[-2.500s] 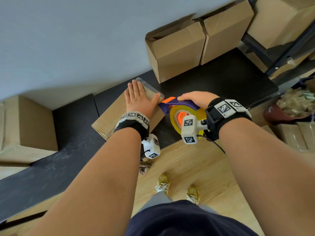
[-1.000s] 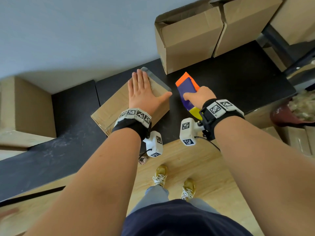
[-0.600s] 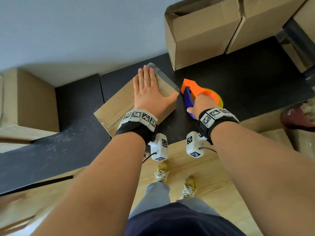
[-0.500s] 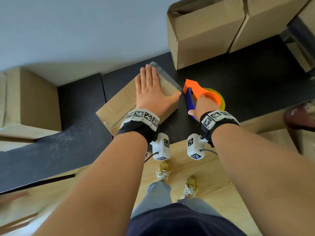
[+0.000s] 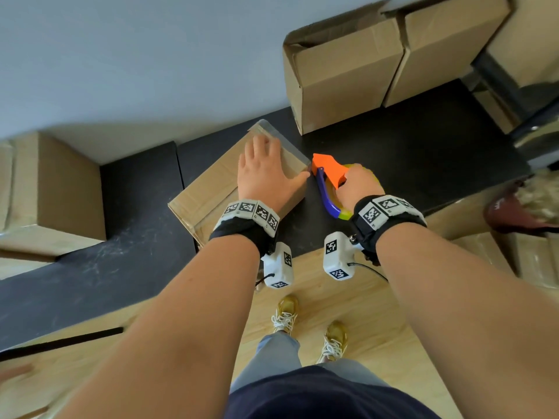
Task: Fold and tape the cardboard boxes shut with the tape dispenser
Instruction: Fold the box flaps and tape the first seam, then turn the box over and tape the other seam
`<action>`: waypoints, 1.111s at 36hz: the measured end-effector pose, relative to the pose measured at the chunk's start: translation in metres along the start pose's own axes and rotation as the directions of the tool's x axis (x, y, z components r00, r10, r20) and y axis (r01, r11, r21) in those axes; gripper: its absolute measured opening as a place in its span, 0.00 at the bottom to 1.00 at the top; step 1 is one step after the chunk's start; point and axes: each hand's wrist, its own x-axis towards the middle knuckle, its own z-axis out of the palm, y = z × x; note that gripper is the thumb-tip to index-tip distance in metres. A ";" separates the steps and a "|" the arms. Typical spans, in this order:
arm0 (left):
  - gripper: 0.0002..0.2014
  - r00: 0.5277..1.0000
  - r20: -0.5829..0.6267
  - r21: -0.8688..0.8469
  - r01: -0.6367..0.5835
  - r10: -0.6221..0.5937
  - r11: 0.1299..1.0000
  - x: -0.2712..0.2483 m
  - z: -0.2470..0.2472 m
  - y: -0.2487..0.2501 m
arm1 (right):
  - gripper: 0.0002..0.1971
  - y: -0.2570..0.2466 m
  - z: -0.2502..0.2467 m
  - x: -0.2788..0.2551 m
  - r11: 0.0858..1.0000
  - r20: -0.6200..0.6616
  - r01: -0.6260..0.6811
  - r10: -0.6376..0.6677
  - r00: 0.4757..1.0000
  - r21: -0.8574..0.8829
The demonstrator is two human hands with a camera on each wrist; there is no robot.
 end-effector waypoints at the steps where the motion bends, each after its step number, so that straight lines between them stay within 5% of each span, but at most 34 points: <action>1: 0.34 1.000 0.011 0.015 -0.022 0.022 1.000 -0.002 -0.003 0.003 | 0.13 -0.001 -0.006 -0.003 0.999 -0.001 -0.010 0.010 1.000 0.038; 18: 0.27 0.964 0.093 0.067 -0.258 0.251 0.964 -0.036 -0.023 0.006 | 0.20 -0.023 -0.067 -0.040 0.895 -0.115 0.328 -0.308 0.945 0.302; 24: 0.30 0.975 0.078 0.044 -0.211 0.208 0.976 -0.066 -0.029 -0.013 | 0.20 -0.038 -0.061 -0.048 0.853 -0.093 0.448 -0.440 0.893 0.267; 40: 0.32 0.988 0.024 0.038 -0.156 0.155 0.987 -0.093 -0.025 -0.041 | 0.13 -0.070 -0.029 -0.045 0.919 -0.062 0.381 -0.377 0.924 0.100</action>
